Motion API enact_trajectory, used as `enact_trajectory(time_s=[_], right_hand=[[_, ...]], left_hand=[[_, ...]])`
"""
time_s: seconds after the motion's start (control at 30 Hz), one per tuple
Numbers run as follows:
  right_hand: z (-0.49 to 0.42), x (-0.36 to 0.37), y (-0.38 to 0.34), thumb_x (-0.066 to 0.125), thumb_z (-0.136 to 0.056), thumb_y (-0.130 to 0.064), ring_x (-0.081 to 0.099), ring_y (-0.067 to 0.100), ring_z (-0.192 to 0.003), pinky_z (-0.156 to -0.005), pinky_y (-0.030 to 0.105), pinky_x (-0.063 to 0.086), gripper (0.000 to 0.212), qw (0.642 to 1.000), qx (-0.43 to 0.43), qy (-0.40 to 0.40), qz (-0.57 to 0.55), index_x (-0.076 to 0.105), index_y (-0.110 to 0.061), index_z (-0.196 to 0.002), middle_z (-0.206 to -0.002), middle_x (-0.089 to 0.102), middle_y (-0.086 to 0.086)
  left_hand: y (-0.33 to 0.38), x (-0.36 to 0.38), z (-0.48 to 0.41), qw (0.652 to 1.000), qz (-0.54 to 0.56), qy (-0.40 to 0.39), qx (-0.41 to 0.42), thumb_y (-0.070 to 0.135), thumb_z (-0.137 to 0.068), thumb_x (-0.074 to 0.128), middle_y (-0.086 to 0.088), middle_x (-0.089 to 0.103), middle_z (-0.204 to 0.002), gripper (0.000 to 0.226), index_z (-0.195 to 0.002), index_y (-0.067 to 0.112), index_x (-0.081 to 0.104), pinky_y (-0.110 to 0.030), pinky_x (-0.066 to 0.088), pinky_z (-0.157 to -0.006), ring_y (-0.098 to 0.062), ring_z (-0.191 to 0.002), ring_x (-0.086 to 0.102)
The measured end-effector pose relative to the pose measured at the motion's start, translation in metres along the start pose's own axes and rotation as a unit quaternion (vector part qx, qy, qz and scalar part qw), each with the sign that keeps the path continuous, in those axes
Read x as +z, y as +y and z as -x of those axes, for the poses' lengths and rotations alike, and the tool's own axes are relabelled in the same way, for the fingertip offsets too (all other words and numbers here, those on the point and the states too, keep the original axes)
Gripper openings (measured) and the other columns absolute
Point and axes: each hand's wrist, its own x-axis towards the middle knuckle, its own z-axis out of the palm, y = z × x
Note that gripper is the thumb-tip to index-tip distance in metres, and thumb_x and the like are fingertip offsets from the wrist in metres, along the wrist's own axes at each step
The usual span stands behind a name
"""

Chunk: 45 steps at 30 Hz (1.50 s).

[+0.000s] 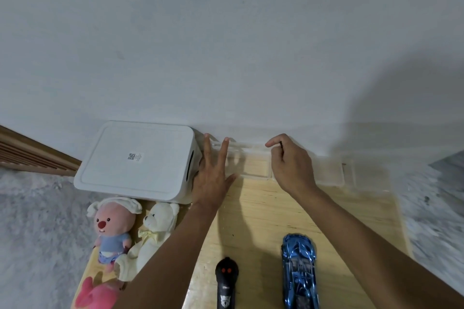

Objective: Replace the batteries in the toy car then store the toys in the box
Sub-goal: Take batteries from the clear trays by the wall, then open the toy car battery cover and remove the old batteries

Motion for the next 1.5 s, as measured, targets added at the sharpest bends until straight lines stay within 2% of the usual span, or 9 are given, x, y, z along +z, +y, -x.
enact_trajectory(time_s=[0.13,0.3,0.43,0.57,0.67,0.8,1.03,1.4,1.5], right_hand=[[-0.002,0.007,0.008,0.044,-0.103,-0.033,0.063,0.017,-0.1,-0.087,0.035,0.05,0.031,0.989,-0.027,-0.035,0.143,0.061,-0.032,-0.129,-0.108,0.065,-0.006],[0.011,0.017,0.018,0.041,-0.105,-0.034,0.063,0.02,-0.104,-0.085,0.034,0.048,0.035,0.986,-0.025,-0.053,0.157,0.061,-0.029,-0.133,-0.111,0.065,-0.004],[0.026,-0.008,0.021,0.04,-0.102,-0.018,0.062,0.015,-0.098,-0.086,0.035,0.05,0.032,0.995,-0.014,-0.015,0.096,0.067,-0.024,-0.118,-0.11,0.067,-0.007],[0.062,-0.046,0.052,0.053,-0.097,-0.024,0.06,0.001,-0.068,-0.07,0.028,0.051,0.021,0.995,0.041,-0.036,0.085,0.073,-0.03,-0.092,-0.075,0.067,-0.016],[0.097,-0.065,0.084,0.065,-0.085,-0.032,0.067,0.01,-0.083,-0.077,0.028,0.053,0.009,0.983,0.113,-0.105,0.104,0.069,-0.038,-0.092,-0.074,0.071,-0.011],[0.138,-0.08,0.114,0.075,-0.081,-0.039,0.069,0.008,-0.088,-0.083,0.028,0.054,0.032,0.961,0.17,-0.211,0.063,0.063,-0.045,-0.111,-0.086,0.071,-0.01],[0.188,-0.074,0.133,0.081,-0.08,-0.038,0.069,0.008,-0.098,-0.091,0.028,0.054,0.071,0.943,0.201,-0.264,-0.031,0.044,-0.049,-0.14,-0.103,0.073,0.001],[0.21,-0.045,0.142,0.076,-0.086,-0.024,0.072,0.014,-0.093,-0.088,0.034,0.058,0.056,0.941,0.239,-0.205,-0.126,0.053,-0.04,-0.135,-0.096,0.074,0.004],[0.207,-0.052,0.124,0.074,-0.09,-0.03,0.067,0.007,-0.093,-0.076,0.022,0.053,0.048,0.952,0.208,-0.156,-0.161,0.055,-0.044,-0.132,-0.098,0.07,-0.007]], left_hand=[[0.002,0.003,0.006,0.999,-0.042,0.002,-0.012,0.058,-0.091,0.067,-0.012,-0.029,-0.168,0.113,-0.159,0.04,-0.022,-0.049,0.058,-0.096,-0.038,-0.151,0.032],[0.004,0.004,0.019,0.998,-0.05,-0.024,-0.021,0.059,-0.096,0.06,-0.012,-0.03,-0.167,0.104,-0.162,0.035,-0.017,-0.05,0.048,-0.112,-0.038,-0.159,0.004],[0.017,-0.006,0.035,0.993,-0.107,0.02,-0.035,0.065,-0.096,0.051,-0.02,-0.007,-0.171,0.095,-0.166,0.026,-0.001,-0.051,0.045,-0.111,-0.041,-0.155,0.022],[0.038,-0.013,0.048,0.992,-0.116,0.032,0.025,0.059,-0.097,0.054,-0.021,0.014,-0.169,0.084,-0.164,0.021,0.021,-0.055,0.04,-0.113,-0.042,-0.151,0.029],[0.062,-0.012,0.062,0.99,-0.076,-0.047,0.106,0.052,-0.098,0.052,-0.01,0.029,-0.164,0.069,-0.158,0.024,0.032,-0.048,0.039,-0.114,-0.033,-0.147,0.036],[0.093,-0.004,0.085,0.978,-0.045,-0.156,0.134,0.046,-0.101,0.048,0.0,0.056,-0.14,0.049,-0.146,0.026,0.046,-0.038,0.047,-0.097,-0.022,-0.122,0.056],[0.112,0.024,0.127,0.951,0.112,-0.28,0.074,0.048,-0.1,0.056,-0.005,0.068,-0.129,0.052,-0.144,0.022,0.048,-0.037,0.051,-0.091,-0.027,-0.116,0.064],[0.117,0.034,0.153,0.946,0.196,-0.256,0.036,0.031,-0.1,0.06,-0.006,0.067,-0.128,0.052,-0.15,0.026,0.046,-0.041,0.052,-0.099,-0.026,-0.118,0.062],[0.12,0.026,0.152,0.941,0.264,-0.21,0.021,0.025,-0.104,0.055,0.0,0.067,-0.133,0.044,-0.149,0.027,0.05,-0.042,0.054,-0.1,-0.021,-0.117,0.066]])
